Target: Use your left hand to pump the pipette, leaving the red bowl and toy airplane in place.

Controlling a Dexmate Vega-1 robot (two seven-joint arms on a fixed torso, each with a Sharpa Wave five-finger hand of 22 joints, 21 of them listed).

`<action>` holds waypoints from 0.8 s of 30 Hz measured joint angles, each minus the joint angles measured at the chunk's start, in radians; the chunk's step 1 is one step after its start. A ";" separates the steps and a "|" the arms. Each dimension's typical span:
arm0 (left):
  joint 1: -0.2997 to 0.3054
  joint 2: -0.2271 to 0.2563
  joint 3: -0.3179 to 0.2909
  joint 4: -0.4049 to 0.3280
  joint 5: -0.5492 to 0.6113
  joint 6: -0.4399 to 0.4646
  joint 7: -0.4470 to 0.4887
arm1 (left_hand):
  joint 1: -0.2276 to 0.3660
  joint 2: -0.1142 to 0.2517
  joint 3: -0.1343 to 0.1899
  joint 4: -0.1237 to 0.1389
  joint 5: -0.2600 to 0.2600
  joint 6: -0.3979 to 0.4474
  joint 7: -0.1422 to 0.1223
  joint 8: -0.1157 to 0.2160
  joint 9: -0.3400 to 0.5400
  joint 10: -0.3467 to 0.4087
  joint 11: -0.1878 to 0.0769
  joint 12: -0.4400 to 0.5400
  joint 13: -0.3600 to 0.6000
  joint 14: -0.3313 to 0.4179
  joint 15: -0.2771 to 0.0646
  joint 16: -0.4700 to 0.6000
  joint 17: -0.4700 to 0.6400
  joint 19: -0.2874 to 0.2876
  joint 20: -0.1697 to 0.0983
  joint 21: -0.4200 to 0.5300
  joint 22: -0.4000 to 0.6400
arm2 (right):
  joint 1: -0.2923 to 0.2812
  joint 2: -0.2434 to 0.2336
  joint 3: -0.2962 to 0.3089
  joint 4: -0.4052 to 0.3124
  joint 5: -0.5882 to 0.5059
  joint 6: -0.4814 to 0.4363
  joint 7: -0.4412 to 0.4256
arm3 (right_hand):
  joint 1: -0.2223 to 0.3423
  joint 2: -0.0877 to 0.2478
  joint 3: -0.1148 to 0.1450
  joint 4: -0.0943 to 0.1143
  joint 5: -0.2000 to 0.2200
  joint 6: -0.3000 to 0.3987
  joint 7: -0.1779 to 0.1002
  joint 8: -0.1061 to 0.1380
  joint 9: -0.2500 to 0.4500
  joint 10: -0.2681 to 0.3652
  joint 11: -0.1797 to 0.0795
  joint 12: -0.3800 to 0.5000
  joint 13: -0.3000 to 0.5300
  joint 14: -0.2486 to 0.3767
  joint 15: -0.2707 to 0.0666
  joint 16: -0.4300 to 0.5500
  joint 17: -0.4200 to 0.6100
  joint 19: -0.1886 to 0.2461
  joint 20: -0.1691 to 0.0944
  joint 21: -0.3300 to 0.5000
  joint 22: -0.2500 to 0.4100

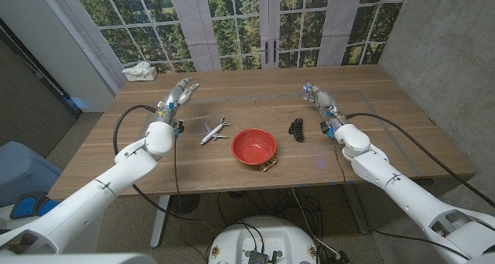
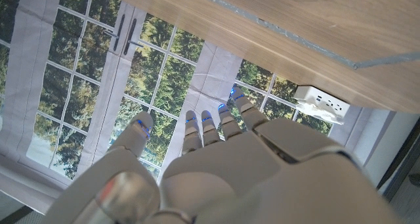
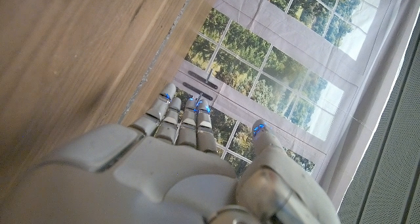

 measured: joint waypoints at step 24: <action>-0.016 0.122 0.032 -0.123 0.138 0.270 -0.075 | 0.031 0.003 0.007 -0.063 -0.004 0.074 -0.031 0.007 0.004 0.019 -0.016 0.000 0.000 0.029 -0.018 0.000 0.000 0.005 0.005 -0.005 0.000 | -0.004 0.009 -0.015 -0.021 -0.037 -0.011 -0.034 | 0.000 0.000 0.000 -0.008 0.000 0.003 0.004 0.000 0.005 0.000 0.000 0.000 -0.005 0.000 0.000 0.000 0.000 0.004 0.004 -0.010 0.000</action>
